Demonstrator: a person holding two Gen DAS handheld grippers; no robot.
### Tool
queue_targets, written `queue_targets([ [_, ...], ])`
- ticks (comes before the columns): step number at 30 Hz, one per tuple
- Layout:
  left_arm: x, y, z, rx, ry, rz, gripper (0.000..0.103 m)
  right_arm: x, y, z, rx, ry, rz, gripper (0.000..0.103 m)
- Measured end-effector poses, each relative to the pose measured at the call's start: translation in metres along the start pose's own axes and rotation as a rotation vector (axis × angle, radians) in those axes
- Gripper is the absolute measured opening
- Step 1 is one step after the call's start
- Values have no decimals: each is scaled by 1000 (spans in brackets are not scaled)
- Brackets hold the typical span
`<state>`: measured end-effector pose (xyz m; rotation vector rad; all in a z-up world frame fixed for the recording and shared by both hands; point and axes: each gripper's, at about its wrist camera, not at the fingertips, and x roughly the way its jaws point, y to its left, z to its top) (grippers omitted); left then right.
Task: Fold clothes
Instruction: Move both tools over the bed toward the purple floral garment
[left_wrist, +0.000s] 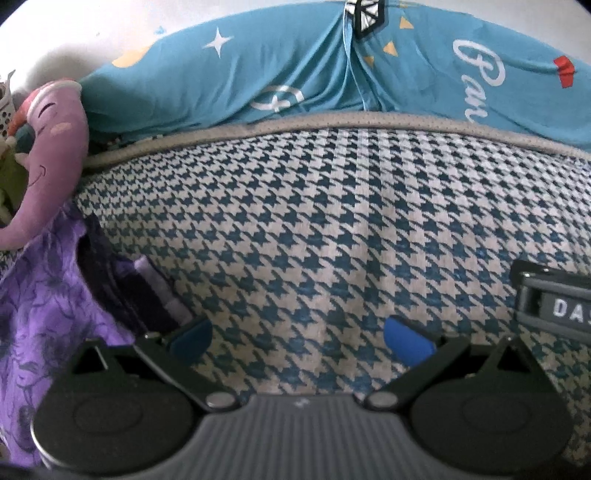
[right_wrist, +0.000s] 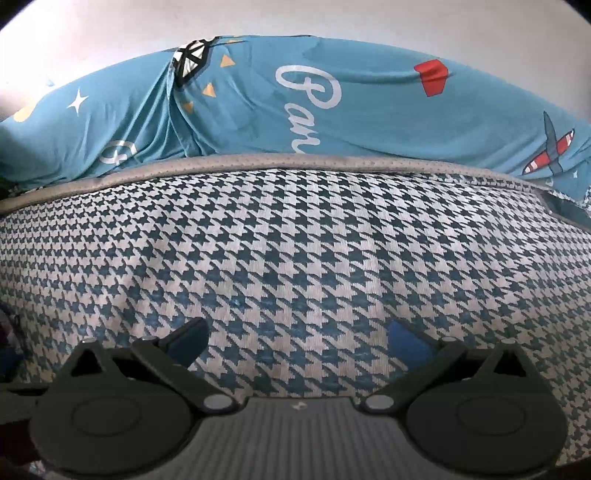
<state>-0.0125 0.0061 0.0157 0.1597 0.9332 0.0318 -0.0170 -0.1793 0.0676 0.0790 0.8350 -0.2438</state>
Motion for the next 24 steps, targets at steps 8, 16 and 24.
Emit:
queue_targets([
  [8,-22,12,-12,-49,6,-53,103,-8,3,-1,-2,-24,7,103],
  [16,-34,38,-16,-93,-42,-58,103,-24,8,-3,31,-45,25,103],
  [24,-41,53,-28,-126,-29,-57,103,-35,17,-4,61,-24,60,103],
])
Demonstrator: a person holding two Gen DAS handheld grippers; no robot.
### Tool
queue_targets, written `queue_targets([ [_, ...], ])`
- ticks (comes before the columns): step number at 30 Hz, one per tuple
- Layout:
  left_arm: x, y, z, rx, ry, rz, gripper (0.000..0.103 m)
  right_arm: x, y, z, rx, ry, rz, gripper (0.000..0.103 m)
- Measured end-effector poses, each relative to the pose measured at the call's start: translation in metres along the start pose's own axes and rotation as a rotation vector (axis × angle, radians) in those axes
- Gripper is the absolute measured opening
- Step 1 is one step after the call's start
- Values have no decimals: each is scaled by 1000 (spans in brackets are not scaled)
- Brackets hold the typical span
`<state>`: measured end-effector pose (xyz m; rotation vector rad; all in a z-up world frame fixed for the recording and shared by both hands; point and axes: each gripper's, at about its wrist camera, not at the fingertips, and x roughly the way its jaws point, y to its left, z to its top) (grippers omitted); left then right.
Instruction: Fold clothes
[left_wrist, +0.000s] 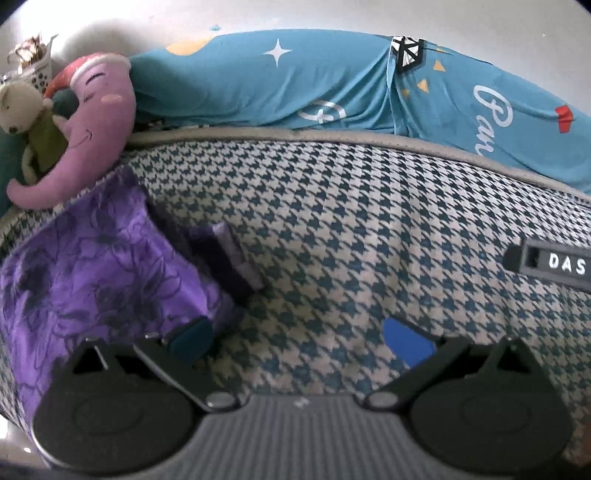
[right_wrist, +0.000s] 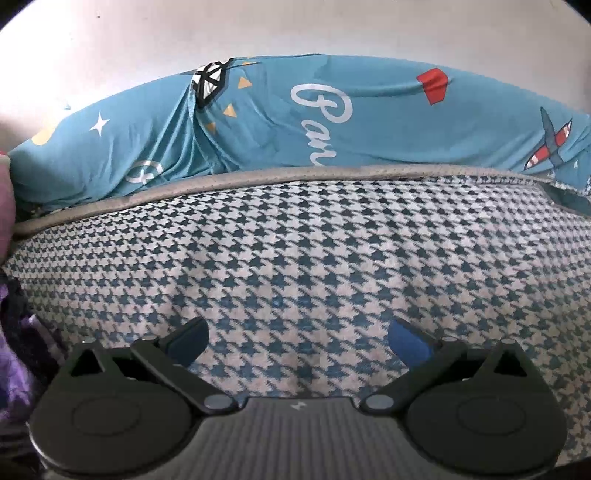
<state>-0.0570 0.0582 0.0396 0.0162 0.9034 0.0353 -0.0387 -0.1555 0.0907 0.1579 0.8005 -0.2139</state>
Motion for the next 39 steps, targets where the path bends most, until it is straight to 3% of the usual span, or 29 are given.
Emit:
queue_targets([
  [4,-2,8,-7,-18,17,-28,103,-6,7,-1,1,15,23,103],
  [13,-17,19,-7,-7,30,49,103,-26,20,-6,-16,14,41,103],
  [25,-21,22,17,42,40,61,103,-19,26,-6,-10,97,61,103],
  [31,-15,20,23,33,15,74,103,-13,29,-6,-27,116,67,103],
  [39,-2,23,18,-15,42,49,103,-5,29,-4,-40,119,47,103],
])
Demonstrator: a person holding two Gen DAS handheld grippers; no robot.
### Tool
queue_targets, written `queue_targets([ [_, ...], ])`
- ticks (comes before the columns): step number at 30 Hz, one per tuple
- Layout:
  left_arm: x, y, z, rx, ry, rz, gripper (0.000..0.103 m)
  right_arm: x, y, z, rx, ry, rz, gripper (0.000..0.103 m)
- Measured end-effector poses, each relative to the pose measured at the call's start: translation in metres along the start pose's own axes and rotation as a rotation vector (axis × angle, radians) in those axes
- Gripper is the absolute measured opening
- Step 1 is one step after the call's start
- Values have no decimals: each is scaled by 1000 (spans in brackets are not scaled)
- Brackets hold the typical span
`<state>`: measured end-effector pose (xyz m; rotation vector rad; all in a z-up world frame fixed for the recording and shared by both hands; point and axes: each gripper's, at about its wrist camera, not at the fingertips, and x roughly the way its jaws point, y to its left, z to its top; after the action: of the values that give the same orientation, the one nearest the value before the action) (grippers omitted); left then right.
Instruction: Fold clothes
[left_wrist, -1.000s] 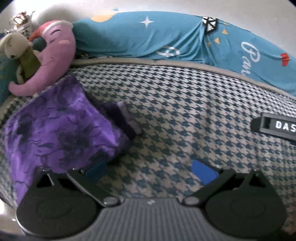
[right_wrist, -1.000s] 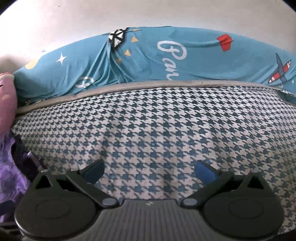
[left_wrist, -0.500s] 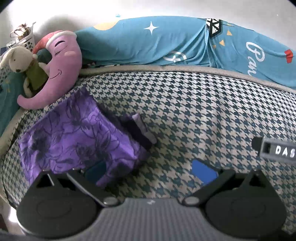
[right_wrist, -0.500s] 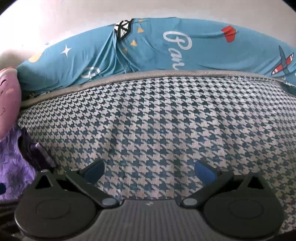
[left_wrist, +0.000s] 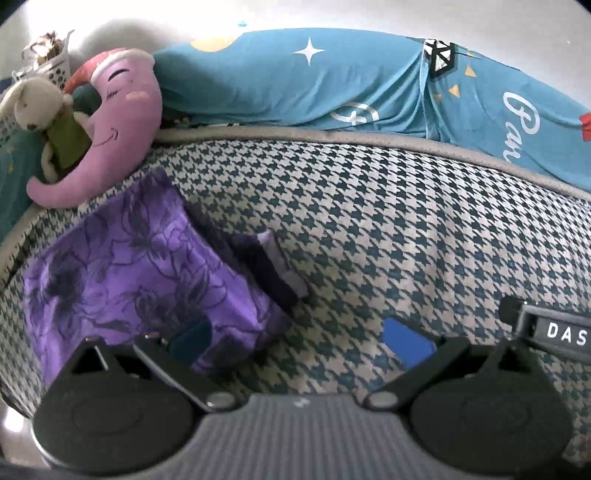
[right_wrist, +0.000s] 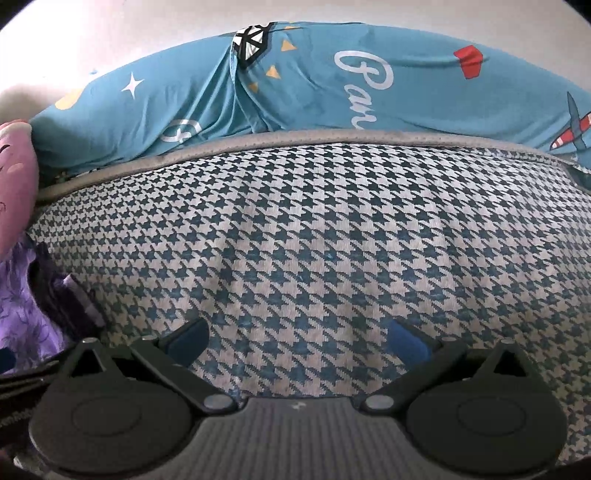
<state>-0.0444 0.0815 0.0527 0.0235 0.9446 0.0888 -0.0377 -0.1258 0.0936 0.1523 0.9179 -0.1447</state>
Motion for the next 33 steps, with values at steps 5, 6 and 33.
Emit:
queue_targets([
  [5,4,-5,-3,11,11,2,103,5,-3,2,-7,7,-5,103],
  [6,6,-7,-3,20,20,-1,103,5,-3,3,-9,10,-5,103],
  [33,1,-71,-31,223,76,-36,103,-2,-44,7,-54,-6,-30,103],
])
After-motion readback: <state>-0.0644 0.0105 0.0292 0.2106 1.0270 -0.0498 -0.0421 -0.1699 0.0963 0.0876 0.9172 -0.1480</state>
